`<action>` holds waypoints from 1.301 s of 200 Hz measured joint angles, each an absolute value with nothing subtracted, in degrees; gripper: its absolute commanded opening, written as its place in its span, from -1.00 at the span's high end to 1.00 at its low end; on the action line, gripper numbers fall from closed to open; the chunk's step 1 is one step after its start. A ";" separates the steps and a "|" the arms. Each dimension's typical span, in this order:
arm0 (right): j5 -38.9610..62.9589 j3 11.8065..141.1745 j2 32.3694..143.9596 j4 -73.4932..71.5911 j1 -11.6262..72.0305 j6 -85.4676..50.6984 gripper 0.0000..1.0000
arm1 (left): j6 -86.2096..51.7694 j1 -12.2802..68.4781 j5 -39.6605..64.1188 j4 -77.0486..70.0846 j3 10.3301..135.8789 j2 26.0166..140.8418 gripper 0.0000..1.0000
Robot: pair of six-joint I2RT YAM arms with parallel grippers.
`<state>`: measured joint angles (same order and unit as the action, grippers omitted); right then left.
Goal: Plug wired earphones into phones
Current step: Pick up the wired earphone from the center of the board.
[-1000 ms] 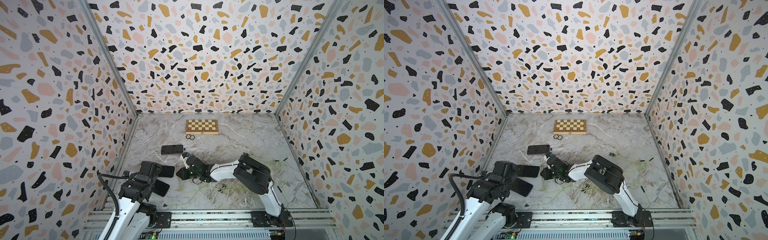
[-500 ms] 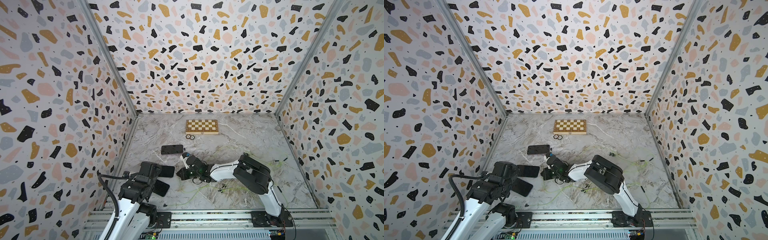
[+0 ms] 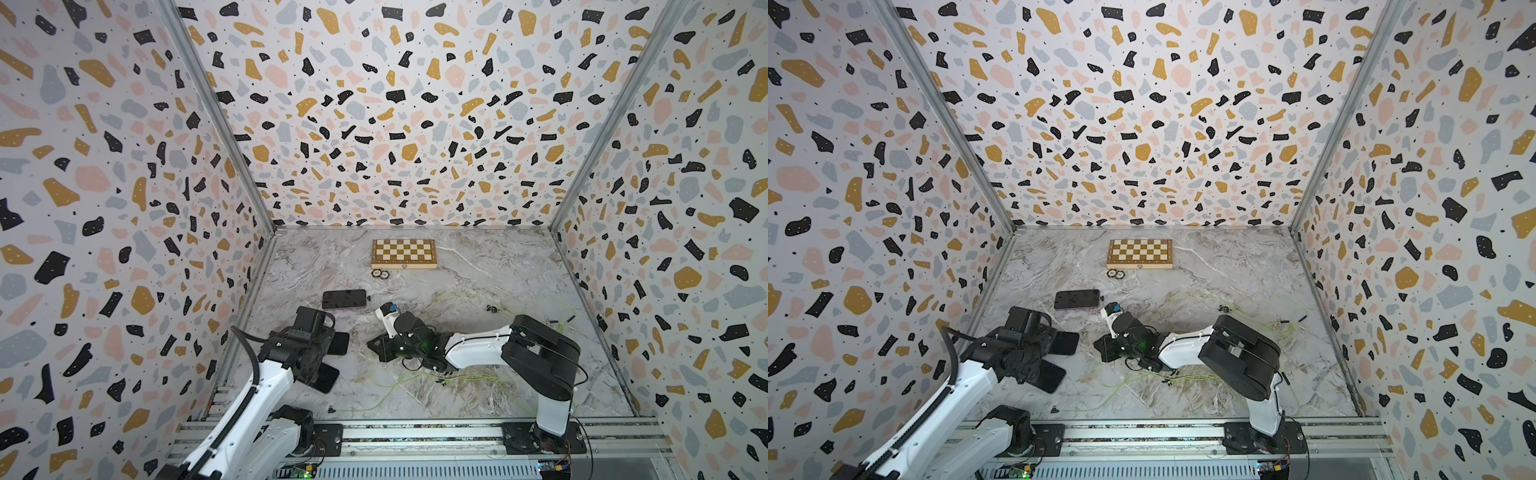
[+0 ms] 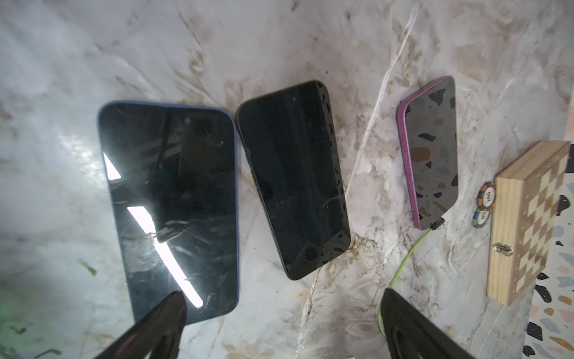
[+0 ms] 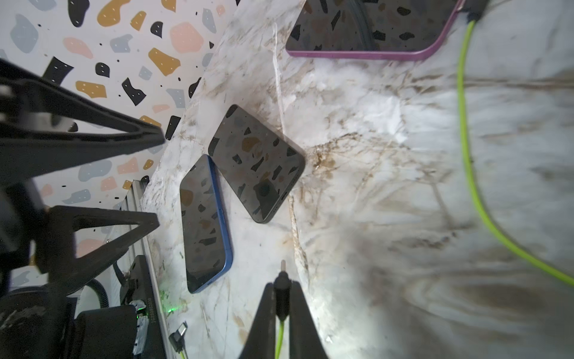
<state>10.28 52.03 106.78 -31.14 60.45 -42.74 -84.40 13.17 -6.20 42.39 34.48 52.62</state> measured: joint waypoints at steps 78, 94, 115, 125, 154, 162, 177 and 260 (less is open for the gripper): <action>11.42 44.49 102.13 -35.99 56.49 -40.16 1.00 | -85.08 12.27 -4.82 37.63 39.55 69.36 -0.94; 11.90 43.79 101.91 -36.80 55.96 -39.92 1.00 | -85.14 11.81 -4.80 36.71 40.58 70.94 -0.94; 12.40 43.18 101.91 -37.54 55.48 -39.53 1.00 | -85.38 11.16 -4.36 35.79 40.69 73.08 -0.94; 12.49 43.00 101.93 -37.82 55.42 -39.35 1.00 | -85.58 10.85 -3.86 35.46 40.69 74.22 -0.94; 12.51 42.89 101.93 -38.37 55.33 -38.89 1.00 | -86.04 10.09 -2.44 34.70 41.47 77.32 -0.92; 12.56 42.89 101.93 -38.61 55.33 -38.72 1.00 | -86.19 9.89 -2.02 34.54 41.78 78.13 -0.91; 12.67 42.89 101.93 -39.05 55.33 -38.54 1.00 | -86.46 9.56 -1.45 34.04 42.19 79.57 -0.89; 12.36 42.89 102.28 -39.22 55.29 -38.26 1.00 | -87.48 8.69 -0.51 35.38 45.58 86.48 -0.68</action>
<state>12.36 42.89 102.28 -39.22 55.29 -38.26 -87.48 8.69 -0.51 35.38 45.58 86.48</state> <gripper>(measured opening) 0.094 0.843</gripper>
